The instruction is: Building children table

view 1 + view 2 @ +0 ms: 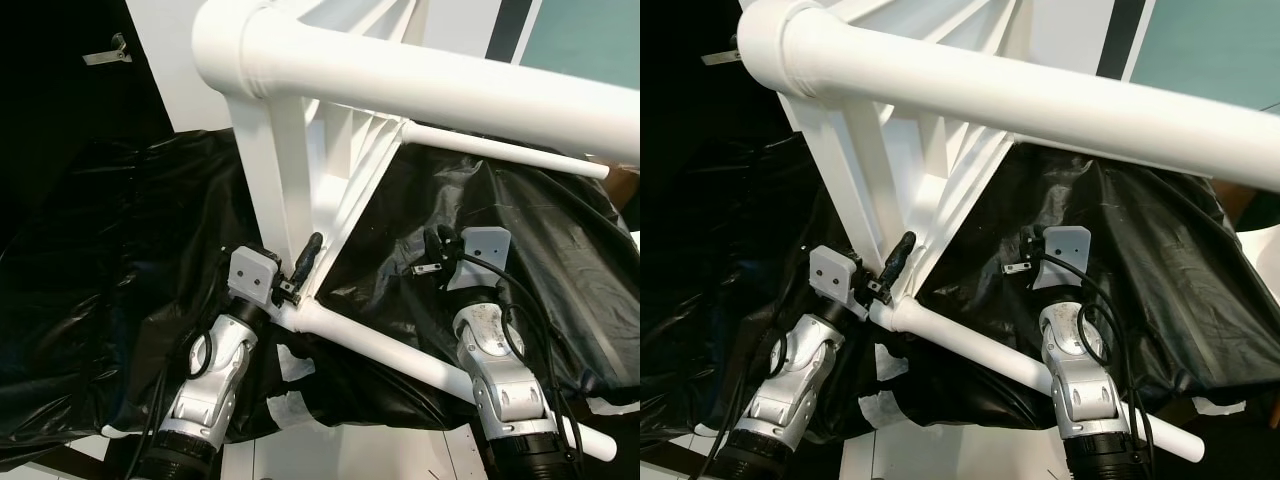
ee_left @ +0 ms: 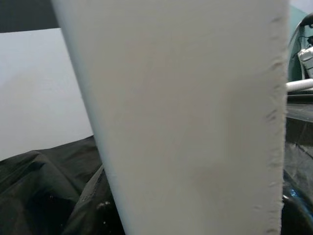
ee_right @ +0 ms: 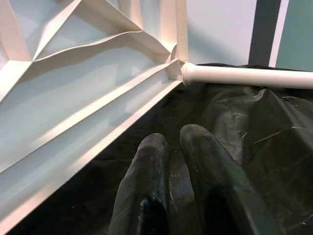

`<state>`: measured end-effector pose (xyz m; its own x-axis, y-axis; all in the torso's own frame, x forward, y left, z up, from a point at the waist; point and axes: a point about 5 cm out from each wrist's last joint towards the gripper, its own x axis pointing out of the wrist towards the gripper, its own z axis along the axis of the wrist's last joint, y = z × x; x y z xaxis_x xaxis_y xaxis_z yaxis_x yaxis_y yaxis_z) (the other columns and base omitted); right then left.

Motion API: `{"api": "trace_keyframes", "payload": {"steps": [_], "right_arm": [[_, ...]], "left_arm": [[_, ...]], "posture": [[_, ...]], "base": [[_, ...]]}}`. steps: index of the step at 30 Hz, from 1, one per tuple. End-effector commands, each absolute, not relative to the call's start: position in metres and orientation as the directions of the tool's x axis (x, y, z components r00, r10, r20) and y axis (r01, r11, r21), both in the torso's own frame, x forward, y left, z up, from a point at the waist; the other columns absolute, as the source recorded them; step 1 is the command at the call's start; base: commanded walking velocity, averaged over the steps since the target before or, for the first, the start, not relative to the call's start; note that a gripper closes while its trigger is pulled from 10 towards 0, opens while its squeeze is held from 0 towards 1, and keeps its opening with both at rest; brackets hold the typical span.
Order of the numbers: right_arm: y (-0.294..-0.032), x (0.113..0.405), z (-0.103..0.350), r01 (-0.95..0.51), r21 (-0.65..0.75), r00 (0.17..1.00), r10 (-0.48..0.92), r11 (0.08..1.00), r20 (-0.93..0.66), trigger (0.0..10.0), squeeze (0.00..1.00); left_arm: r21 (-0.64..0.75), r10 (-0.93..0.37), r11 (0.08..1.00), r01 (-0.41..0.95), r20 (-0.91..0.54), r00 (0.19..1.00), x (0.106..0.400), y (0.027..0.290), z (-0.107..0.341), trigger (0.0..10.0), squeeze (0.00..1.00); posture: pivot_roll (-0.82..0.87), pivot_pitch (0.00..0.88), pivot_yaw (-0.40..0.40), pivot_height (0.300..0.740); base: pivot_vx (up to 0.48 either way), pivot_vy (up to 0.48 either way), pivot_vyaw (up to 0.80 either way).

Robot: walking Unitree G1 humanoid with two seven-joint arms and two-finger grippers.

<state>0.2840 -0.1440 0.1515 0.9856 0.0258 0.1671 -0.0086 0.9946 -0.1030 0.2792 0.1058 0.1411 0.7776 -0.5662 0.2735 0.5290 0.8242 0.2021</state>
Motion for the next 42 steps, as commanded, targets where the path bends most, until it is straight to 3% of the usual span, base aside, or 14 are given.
{"api": "trace_keyframes", "payload": {"steps": [1,2,3,7,8,14,15,16,32,42], "right_arm": [[-0.143,0.283,0.149,-0.013,-0.099,0.988,0.028,0.995,0.154,10.0,0.00],[-0.143,0.283,0.149,-0.013,-0.099,0.988,0.028,0.995,0.154,10.0,0.00],[-0.143,0.284,0.149,-0.012,-0.099,0.988,0.027,0.995,0.154,10.0,0.00],[-0.143,0.284,0.149,-0.011,-0.098,0.987,0.027,0.995,0.156,10.0,0.00],[-0.143,0.284,0.149,-0.012,-0.099,0.987,0.027,0.995,0.156,10.0,0.00],[-0.144,0.283,0.149,-0.011,-0.101,0.988,0.027,0.995,0.154,10.0,0.00],[-0.144,0.283,0.149,-0.012,-0.101,0.988,0.027,0.995,0.154,10.0,0.00],[-0.144,0.283,0.149,-0.012,-0.101,0.988,0.027,0.995,0.154,10.0,0.00],[-0.143,0.283,0.148,-0.014,-0.098,0.988,0.029,0.995,0.149,10.0,0.00],[-0.143,0.284,0.148,-0.015,-0.097,0.989,0.029,0.995,0.148,10.0,0.00]], "left_arm": [[0.224,-0.585,0.803,0.553,0.119,0.802,0.278,0.107,0.116,0.2,0.00],[0.224,-0.585,0.803,0.553,0.119,0.802,0.278,0.107,0.116,0.2,0.00],[0.220,-0.587,0.802,0.555,0.120,0.801,0.279,0.106,0.116,10.0,0.00],[0.194,-0.584,0.808,0.557,0.137,0.800,0.279,0.104,0.117,10.0,0.00],[0.184,-0.584,0.809,0.558,0.150,0.798,0.279,0.104,0.118,10.0,1.00],[0.155,-0.585,0.810,0.565,0.156,0.796,0.277,0.102,0.118,10.0,1.00],[0.154,-0.589,0.807,0.570,0.154,0.793,0.277,0.101,0.118,10.0,0.69],[0.153,-0.591,0.806,0.572,0.154,0.792,0.277,0.100,0.118,10.0,0.00],[0.125,-0.598,0.802,0.585,0.177,0.782,0.277,0.097,0.122,10.0,0.00],[-0.011,-0.514,0.852,0.524,0.182,0.838,0.283,0.103,0.122,10.0,0.00]], "posture": [[0.03,0.000,0.022,0.740],[0.03,0.000,0.022,0.740],[0.03,0.000,0.022,0.740],[0.03,0.000,0.021,0.740],[0.03,0.000,0.021,0.740],[0.03,0.000,0.019,0.740],[0.03,0.000,0.019,0.740],[0.03,0.000,0.019,0.740],[0.03,0.000,0.023,0.740],[0.03,0.000,0.023,0.740]], "base": [[0.000,0.000,0.00],[0.000,0.000,0.00],[0.000,0.000,0.00],[0.000,0.000,0.00],[0.000,0.000,0.00],[0.000,0.000,0.00],[0.000,0.000,0.00],[0.000,0.000,0.00],[0.000,0.000,0.00],[0.000,0.000,0.00]]}}
